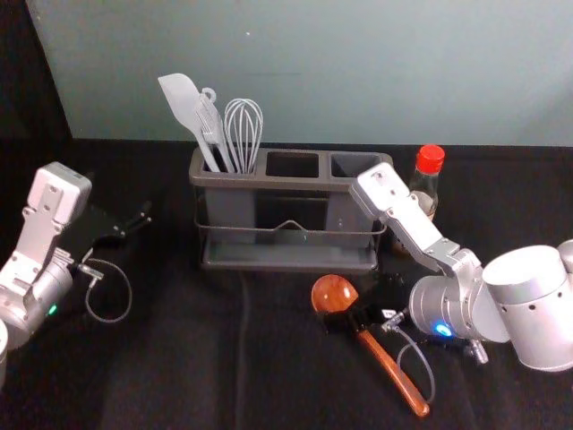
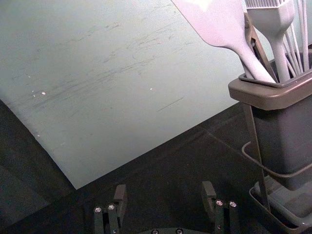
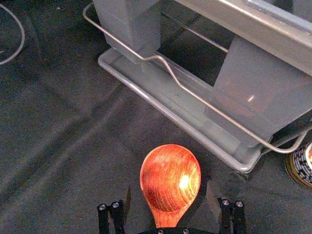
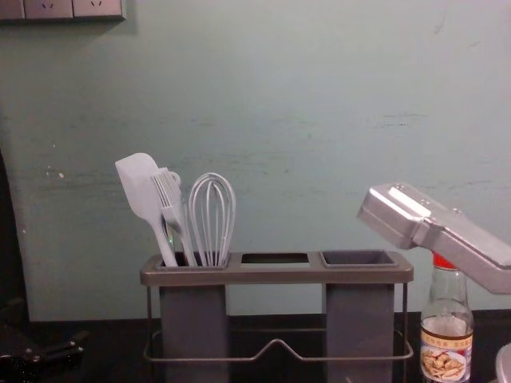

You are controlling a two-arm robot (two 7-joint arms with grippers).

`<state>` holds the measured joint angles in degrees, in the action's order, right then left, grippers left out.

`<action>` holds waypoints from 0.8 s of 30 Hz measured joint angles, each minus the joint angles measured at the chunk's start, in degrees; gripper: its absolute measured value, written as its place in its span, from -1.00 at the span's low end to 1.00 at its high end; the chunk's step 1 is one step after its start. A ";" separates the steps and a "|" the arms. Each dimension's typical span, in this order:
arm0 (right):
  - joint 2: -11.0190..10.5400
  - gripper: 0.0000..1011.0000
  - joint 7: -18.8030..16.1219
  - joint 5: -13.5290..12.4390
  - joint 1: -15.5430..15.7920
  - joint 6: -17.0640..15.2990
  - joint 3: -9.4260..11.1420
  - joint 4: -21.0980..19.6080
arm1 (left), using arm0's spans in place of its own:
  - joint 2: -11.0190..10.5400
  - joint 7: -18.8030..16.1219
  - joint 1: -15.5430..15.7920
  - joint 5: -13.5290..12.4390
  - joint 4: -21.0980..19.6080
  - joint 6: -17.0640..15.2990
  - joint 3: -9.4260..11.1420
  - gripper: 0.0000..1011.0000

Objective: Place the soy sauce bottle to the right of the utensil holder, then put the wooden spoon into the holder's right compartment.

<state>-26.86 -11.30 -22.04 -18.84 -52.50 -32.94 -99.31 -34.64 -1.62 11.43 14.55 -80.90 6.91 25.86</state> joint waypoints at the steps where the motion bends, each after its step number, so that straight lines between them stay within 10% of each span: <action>1: 0.00 0.98 0.00 0.00 0.00 0.00 0.00 0.00 | 0.00 0.00 0.00 0.00 0.00 0.00 0.00 0.99; 24: 3.69 0.98 -3.18 3.70 -3.04 1.40 -1.74 6.42 | 0.00 0.00 0.00 0.00 0.00 0.00 0.00 0.99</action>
<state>-23.17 -14.49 -18.34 -21.88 -51.10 -34.68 -92.89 -34.65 -1.62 11.43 14.54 -80.90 6.91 25.86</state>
